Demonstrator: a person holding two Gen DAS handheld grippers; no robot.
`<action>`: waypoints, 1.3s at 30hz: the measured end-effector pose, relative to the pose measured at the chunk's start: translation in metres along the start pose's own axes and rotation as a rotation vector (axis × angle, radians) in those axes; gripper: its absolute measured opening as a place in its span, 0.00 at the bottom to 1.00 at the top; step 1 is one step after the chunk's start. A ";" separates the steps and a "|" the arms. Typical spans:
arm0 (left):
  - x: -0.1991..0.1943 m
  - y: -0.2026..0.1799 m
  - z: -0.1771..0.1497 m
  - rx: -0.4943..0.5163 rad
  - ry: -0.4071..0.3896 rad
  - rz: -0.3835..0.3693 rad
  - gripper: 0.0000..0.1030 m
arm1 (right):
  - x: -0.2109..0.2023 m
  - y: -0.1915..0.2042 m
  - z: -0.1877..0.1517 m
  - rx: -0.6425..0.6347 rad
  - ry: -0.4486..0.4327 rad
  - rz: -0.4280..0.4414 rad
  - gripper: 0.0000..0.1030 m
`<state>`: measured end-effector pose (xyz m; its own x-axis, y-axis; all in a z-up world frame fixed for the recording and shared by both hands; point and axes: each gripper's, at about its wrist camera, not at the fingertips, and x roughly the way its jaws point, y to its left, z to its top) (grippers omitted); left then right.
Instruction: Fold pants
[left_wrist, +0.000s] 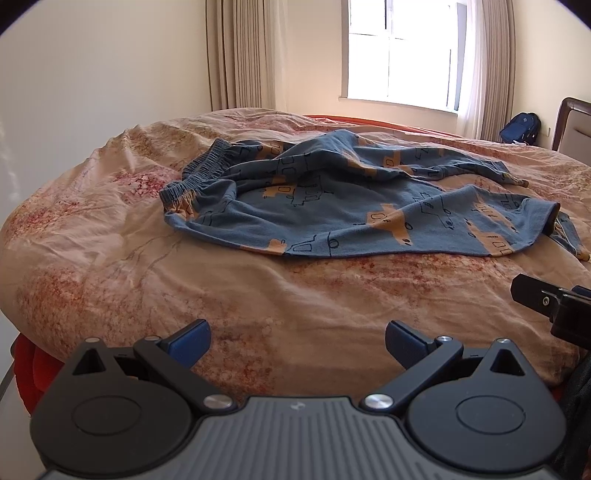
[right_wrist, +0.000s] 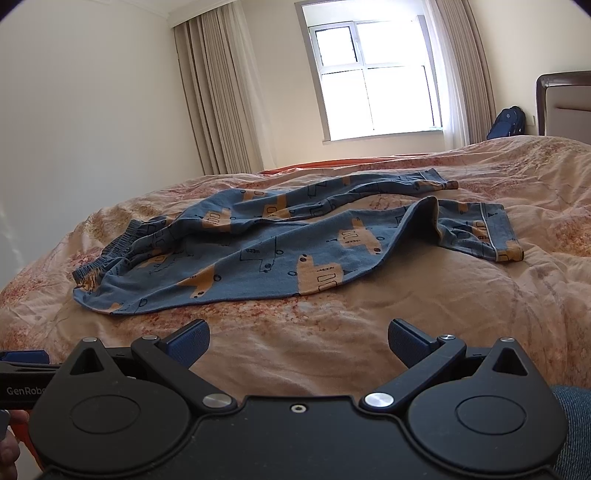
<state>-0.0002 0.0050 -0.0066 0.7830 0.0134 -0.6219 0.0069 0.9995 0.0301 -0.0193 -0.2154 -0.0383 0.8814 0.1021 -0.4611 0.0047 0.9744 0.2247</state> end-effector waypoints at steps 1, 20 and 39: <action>0.000 0.000 0.000 0.000 0.000 0.000 1.00 | 0.000 0.000 0.000 0.000 0.000 -0.001 1.00; 0.000 0.000 0.000 0.000 0.001 -0.001 1.00 | 0.001 -0.001 0.000 0.005 -0.001 0.001 1.00; -0.004 0.000 0.007 0.002 0.002 -0.051 1.00 | 0.002 0.004 0.001 -0.016 0.027 0.007 1.00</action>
<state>0.0010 0.0043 0.0011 0.7806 -0.0375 -0.6239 0.0483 0.9988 0.0003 -0.0175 -0.2112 -0.0371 0.8684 0.1141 -0.4825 -0.0094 0.9768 0.2140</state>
